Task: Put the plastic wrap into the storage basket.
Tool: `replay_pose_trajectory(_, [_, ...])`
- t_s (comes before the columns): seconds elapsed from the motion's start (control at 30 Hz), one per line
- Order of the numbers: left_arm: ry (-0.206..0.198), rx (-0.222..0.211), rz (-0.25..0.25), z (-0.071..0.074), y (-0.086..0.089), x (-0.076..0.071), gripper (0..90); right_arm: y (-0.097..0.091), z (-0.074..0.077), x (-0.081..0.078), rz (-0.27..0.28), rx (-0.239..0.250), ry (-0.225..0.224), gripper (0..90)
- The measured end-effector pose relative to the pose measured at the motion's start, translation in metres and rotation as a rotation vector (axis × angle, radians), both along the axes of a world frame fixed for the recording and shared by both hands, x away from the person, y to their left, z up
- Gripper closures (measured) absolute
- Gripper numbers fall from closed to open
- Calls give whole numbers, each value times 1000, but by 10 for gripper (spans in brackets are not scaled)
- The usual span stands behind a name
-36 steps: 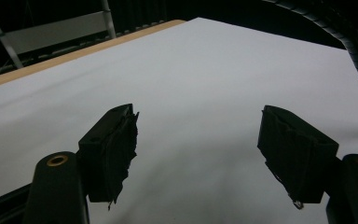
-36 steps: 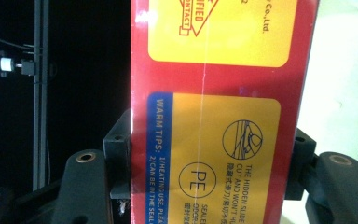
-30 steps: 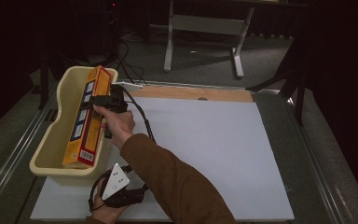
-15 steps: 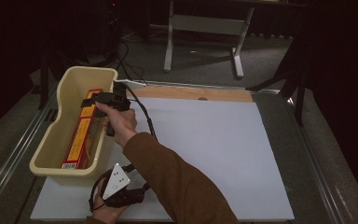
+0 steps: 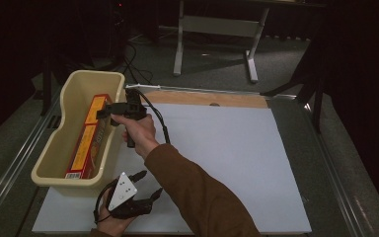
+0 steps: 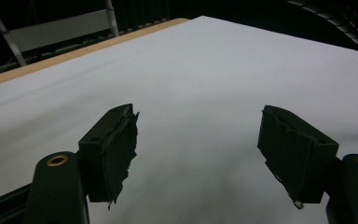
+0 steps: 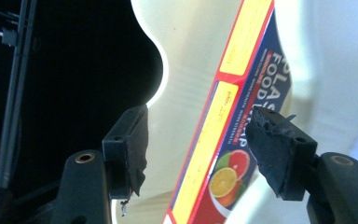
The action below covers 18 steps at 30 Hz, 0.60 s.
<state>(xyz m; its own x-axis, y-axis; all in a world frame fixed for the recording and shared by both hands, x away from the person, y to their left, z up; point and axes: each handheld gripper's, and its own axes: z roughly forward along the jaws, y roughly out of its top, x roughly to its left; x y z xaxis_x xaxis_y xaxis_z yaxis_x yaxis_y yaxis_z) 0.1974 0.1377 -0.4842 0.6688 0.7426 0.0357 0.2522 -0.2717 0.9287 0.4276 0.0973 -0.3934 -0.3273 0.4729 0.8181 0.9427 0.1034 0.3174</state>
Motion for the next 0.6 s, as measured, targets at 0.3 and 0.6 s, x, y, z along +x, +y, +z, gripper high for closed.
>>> replay_pose_trajectory(0.3, [6,5,3,-1,1,2,277,-27,17,-9,58,-64,-198,382])
replay_pose_trajectory(0.6, [11,5,15,-1,2,4,278,-76,36,-27,109,-167,-481,375])
